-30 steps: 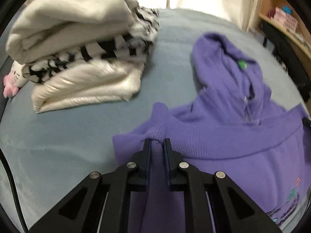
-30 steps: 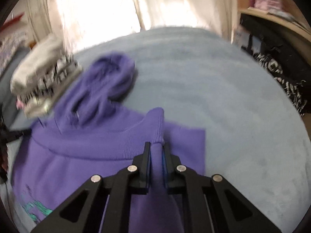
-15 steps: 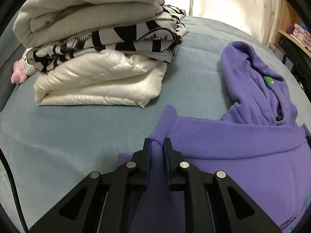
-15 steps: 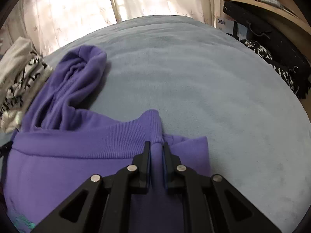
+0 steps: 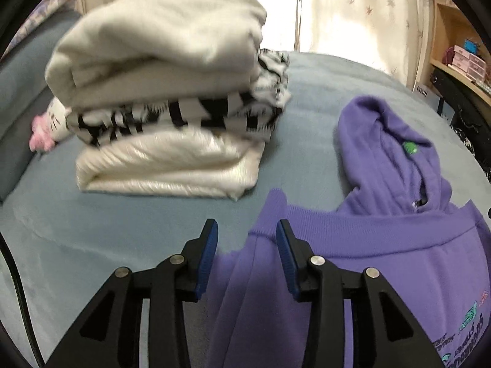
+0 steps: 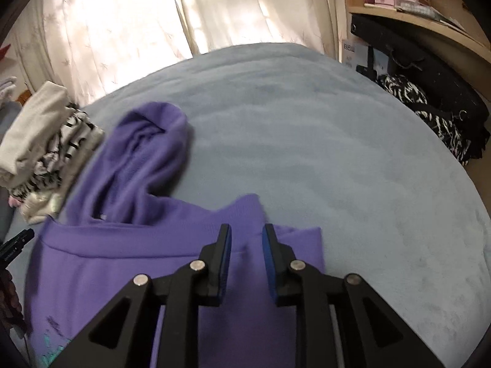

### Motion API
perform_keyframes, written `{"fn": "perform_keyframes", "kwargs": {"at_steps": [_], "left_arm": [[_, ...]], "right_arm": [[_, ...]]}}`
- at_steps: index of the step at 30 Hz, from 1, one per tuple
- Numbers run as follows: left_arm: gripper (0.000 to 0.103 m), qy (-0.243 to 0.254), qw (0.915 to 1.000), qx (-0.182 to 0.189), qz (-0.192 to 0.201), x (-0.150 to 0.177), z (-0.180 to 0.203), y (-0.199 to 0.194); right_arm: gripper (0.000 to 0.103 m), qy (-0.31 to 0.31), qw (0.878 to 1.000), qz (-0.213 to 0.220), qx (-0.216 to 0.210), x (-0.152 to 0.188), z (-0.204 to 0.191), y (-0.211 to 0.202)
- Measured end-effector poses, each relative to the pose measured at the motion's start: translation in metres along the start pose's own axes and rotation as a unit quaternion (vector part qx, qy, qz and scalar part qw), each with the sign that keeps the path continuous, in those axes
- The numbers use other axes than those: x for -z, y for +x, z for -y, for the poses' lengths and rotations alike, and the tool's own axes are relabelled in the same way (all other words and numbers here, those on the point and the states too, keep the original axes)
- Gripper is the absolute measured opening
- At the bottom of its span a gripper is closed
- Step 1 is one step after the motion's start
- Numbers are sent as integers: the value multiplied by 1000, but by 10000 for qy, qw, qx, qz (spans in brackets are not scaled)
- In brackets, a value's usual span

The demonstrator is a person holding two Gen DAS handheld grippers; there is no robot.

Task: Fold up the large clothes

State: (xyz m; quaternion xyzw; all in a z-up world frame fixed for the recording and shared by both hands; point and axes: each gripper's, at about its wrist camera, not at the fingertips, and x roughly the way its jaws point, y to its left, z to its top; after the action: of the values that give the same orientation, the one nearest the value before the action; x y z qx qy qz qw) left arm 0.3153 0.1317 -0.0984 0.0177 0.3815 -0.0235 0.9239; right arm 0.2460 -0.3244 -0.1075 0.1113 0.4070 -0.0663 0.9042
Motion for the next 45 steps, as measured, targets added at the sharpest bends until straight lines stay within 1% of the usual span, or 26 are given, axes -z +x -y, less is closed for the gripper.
{"fn": "perform_keyframes", "kwargs": {"at_steps": [2, 3, 4, 6, 8, 9, 10, 12, 13, 14, 15, 16, 18, 19, 22, 24, 27, 28, 30, 31, 33, 36, 40, 42, 44, 45], "left_arm": [[30, 7, 9999, 117, -15, -6, 5, 1], [17, 53, 9999, 142, -52, -7, 8, 4], [13, 165, 9997, 107, -119, -6, 16, 11], [13, 286, 9994, 37, -194, -3, 26, 24], [13, 407, 9981, -241, -406, 1, 29, 47], [13, 328, 9975, -255, -573, 3, 25, 57], [12, 190, 9975, -159, -668, 5, 19, 64], [12, -115, 9977, -20, -661, 4, 6, 68], [13, -219, 9972, -122, -699, 4, 0, 71], [14, -374, 9962, -75, -787, 5, -7, 75], [17, -592, 9947, 91, -836, 7, -15, 78], [18, -705, 9938, 184, -835, 7, -19, 78], [18, -748, 9936, 244, -812, 8, -21, 78], [18, -725, 9939, 221, -797, 8, -20, 76], [20, -622, 9953, 70, -737, 4, -15, 66], [20, -502, 9965, 36, -669, 2, -9, 54], [22, -208, 9986, 59, -481, -2, 0, 25], [23, -151, 9987, 77, -482, -1, 3, 14], [23, -72, 9984, 151, -531, 3, 10, -1], [24, -54, 9979, 305, -574, 9, 14, -14], [24, -42, 9967, 469, -662, 19, 23, -27], [24, 3, 9934, 788, -834, 48, 41, -54], [24, 80, 9912, 953, -914, 88, 61, -76], [24, 118, 9904, 956, -995, 105, 69, -76], [24, 233, 9922, 755, -964, 118, 72, -72], [25, 312, 9934, 670, -879, 125, 72, -71]], "right_arm": [[20, -126, 9994, -83, -321, -1, -18, 4], [20, -233, 9989, -135, -392, -1, -29, 8], [20, -336, 9984, -177, -423, 0, -39, 14], [20, -475, 9975, -342, -385, 4, -58, 31], [20, -477, 9976, -456, -207, 7, -62, 47], [20, -482, 9980, -415, -7, 9, -59, 54], [20, -457, 9981, -334, 256, 10, -51, 59], [15, -227, 9973, -261, 646, 8, -26, 64], [11, 18, 9981, -250, 560, 7, -7, 65], [0, 248, 9987, -268, 352, 6, 9, 64], [0, 395, 9984, -294, 265, 5, 20, 63], [0, 399, 9984, -264, 302, 4, 26, 60], [0, 232, 9988, -258, 333, 3, 25, 54], [0, 61, 9987, -278, 432, 3, 19, 52], [3, -253, 9976, -226, 599, 4, 4, 43], [3, -324, 9974, -223, 610, 6, -5, 33], [4, -218, 9991, -246, 278, 9, -14, 11], [4, -215, 9994, -248, 137, 13, -21, 0], [4, -301, 9991, -291, 7, 20, -35, -15], [4, -378, 9986, -335, -131, 27, -46, -25], [4, -471, 9976, -411, -307, 40, -63, -38], [4, -668, 9938, -588, -659, 65, -94, -56], [4, -952, 9864, -801, -1078, 98, -130, -72], [4, -1139, 9837, -834, -1113, 111, -140, -76], [4, -1252, 9822, -955, -1022, 123, -146, -73], [4, -1248, 9820, -1056, -951, 127, -144, -69]]}}
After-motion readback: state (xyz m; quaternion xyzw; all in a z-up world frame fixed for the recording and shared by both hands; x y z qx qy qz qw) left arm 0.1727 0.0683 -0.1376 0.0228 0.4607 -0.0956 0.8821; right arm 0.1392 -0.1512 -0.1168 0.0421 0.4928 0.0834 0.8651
